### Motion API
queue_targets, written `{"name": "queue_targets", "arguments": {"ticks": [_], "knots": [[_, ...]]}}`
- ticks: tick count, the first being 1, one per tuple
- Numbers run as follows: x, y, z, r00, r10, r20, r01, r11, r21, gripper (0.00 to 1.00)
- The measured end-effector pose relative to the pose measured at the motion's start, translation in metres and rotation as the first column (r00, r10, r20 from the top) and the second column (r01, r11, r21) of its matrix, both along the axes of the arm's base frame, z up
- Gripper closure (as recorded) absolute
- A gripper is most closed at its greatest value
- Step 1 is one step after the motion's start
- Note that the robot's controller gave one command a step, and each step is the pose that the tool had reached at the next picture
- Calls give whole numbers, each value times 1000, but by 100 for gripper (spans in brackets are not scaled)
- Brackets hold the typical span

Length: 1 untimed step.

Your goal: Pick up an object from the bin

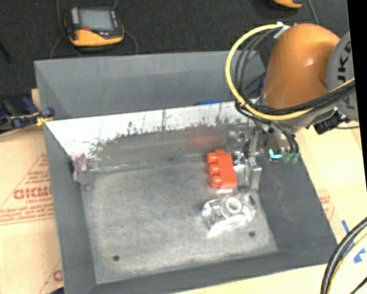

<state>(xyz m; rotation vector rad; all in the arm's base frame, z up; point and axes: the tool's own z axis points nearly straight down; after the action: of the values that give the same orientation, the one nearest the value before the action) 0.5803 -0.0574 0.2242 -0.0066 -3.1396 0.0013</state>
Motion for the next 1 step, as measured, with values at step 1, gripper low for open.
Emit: {"name": "queue_targets", "arguments": {"ticks": [1], "knots": [[-11, -26, -133, 984, 180, 8, -180, 984, -1, 0]]}}
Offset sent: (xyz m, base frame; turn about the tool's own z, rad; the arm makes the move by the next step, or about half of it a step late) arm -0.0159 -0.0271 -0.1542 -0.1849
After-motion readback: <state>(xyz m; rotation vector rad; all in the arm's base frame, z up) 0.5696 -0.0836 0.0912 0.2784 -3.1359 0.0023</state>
